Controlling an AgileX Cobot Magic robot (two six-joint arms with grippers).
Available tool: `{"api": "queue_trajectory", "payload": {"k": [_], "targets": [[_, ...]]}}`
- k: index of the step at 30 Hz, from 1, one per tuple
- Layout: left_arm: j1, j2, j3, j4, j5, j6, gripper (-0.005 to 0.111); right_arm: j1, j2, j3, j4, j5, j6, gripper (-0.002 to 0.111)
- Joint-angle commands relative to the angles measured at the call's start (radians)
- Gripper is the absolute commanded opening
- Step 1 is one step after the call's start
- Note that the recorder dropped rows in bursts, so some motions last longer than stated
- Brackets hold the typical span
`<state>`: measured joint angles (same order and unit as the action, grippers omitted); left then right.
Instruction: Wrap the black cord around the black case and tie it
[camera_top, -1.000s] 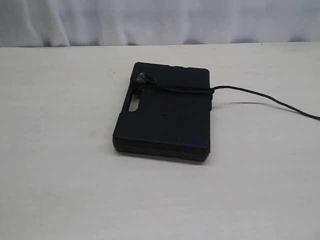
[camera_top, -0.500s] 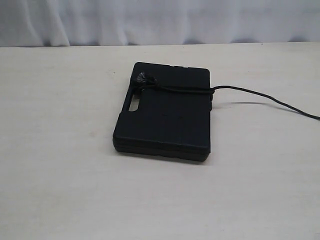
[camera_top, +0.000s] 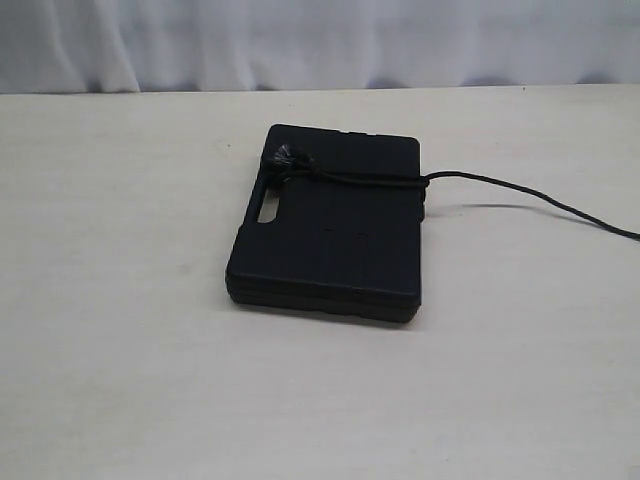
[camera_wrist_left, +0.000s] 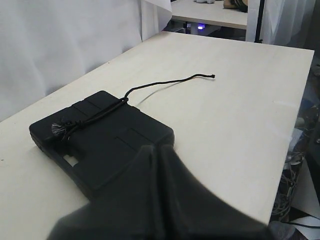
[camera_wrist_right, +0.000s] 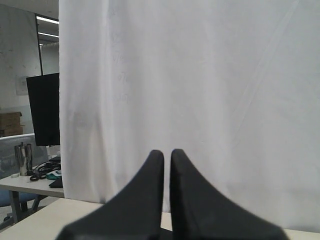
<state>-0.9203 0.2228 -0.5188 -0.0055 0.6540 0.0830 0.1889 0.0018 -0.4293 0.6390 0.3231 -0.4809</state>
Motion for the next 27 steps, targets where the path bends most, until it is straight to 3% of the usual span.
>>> {"api": "queue_trajectory", "payload": {"k": [1,5,10,17,24,27], "targets": [[0.003,-0.006,0.043,-0.004,-0.015,-0.009,0.000,-0.001,-0.002,0.006,0.002,-0.003,0.004,0.004],[0.019,-0.010,0.080,-0.018,-0.060,-0.020,0.000,-0.001,-0.002,0.006,0.002,-0.003,0.004,0.004],[0.124,-0.050,0.190,-0.036,-0.293,-0.064,0.000,-0.001,-0.002,0.006,0.002,-0.003,0.004,0.004],[0.373,-0.191,0.381,-0.036,-0.532,-0.061,0.000,-0.001,-0.002,0.006,0.002,-0.003,0.004,0.004],[0.688,-0.223,0.473,-0.048,-0.543,-0.065,0.000,-0.001,-0.002,0.006,0.002,-0.003,0.004,0.004],[0.774,-0.223,0.490,-0.048,-0.539,-0.065,0.000,-0.001,-0.002,0.006,0.002,-0.006,0.004,0.004]]}}
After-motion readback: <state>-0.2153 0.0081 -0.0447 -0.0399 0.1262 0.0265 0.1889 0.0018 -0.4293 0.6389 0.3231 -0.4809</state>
